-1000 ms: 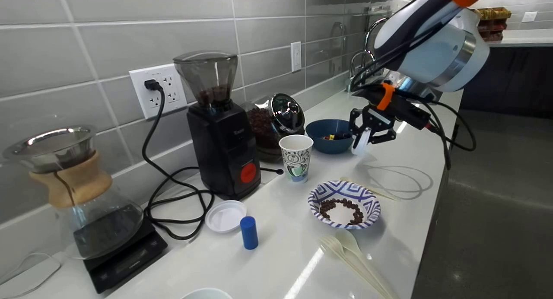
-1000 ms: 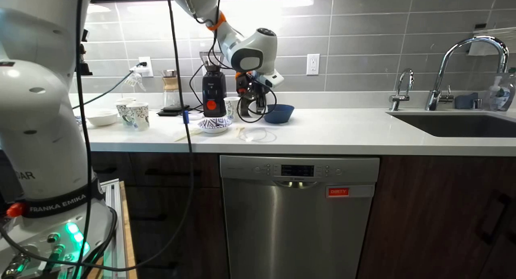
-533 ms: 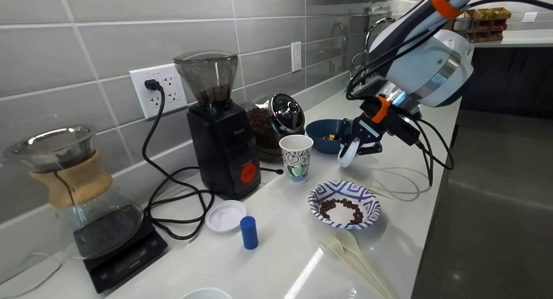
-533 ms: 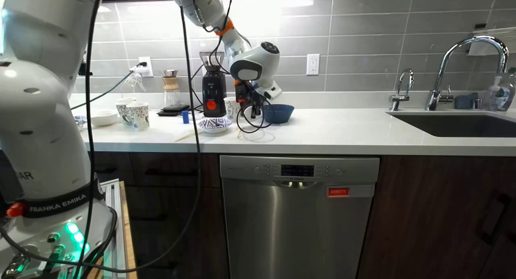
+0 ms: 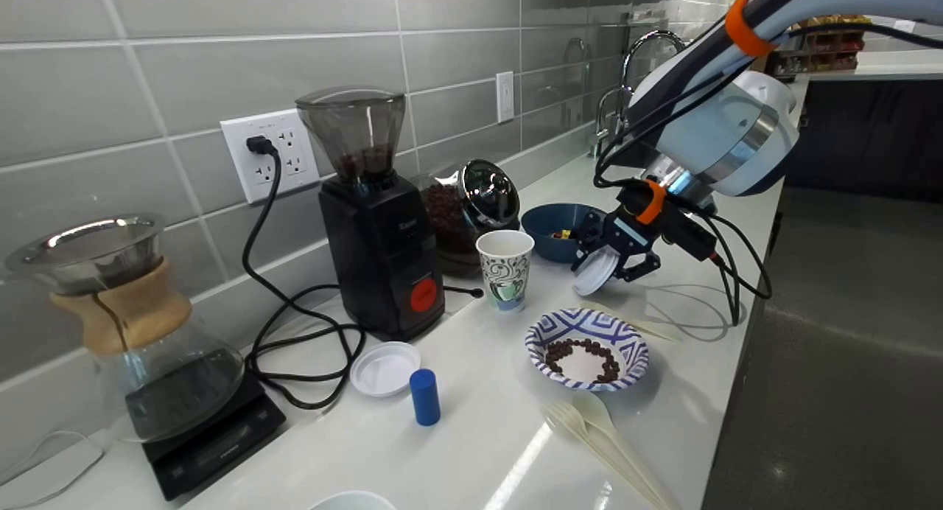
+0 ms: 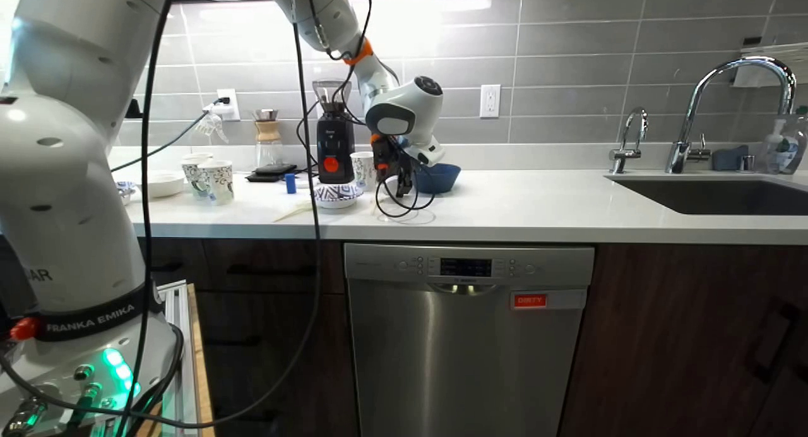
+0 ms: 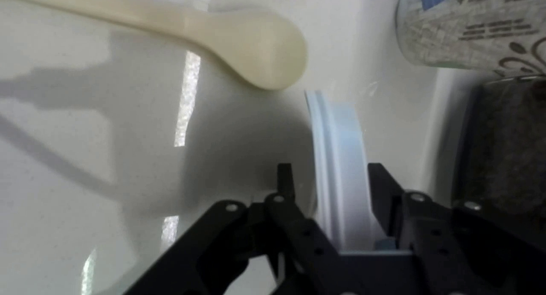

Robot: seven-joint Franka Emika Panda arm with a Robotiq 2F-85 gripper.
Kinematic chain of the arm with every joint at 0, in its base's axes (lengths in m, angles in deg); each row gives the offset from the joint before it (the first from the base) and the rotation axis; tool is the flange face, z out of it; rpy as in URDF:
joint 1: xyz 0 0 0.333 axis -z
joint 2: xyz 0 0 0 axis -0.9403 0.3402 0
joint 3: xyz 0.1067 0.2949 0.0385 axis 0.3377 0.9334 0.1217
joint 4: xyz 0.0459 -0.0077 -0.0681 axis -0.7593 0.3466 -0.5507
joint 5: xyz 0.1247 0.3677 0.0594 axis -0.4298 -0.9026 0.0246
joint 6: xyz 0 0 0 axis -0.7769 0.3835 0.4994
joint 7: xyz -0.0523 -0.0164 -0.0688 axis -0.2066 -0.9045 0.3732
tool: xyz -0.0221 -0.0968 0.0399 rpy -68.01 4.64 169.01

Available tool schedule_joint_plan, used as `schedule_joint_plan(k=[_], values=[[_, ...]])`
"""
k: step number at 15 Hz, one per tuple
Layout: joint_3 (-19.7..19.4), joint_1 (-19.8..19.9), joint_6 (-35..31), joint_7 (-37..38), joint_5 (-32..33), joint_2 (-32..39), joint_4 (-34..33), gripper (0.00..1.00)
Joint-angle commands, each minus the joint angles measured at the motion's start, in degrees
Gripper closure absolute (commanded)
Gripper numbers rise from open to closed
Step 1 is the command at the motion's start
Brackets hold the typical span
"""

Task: Turn the white coffee lid upright

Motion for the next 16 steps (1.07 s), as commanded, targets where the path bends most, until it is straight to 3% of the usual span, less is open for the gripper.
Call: schedule_joint_plan(k=[1, 4, 8, 12, 16], values=[[-0.8, 0.5, 1.3, -1.0, -0.5, -0.8, 0.0, 0.21], [-2.4, 0.2, 2.0, 0.2, 1.2, -2.0, 1.3, 0.02], [-5.9, -2.1, 4.4, 5.2, 8.4, -4.9, 3.0, 0.00], [-10.9, -7.9, 9.6, 19.8, 26.9, -8.1, 2.1, 0.00], [-11.9, -12.7, 17.8, 27.2, 42.6, -9.5, -1.5, 0.00]])
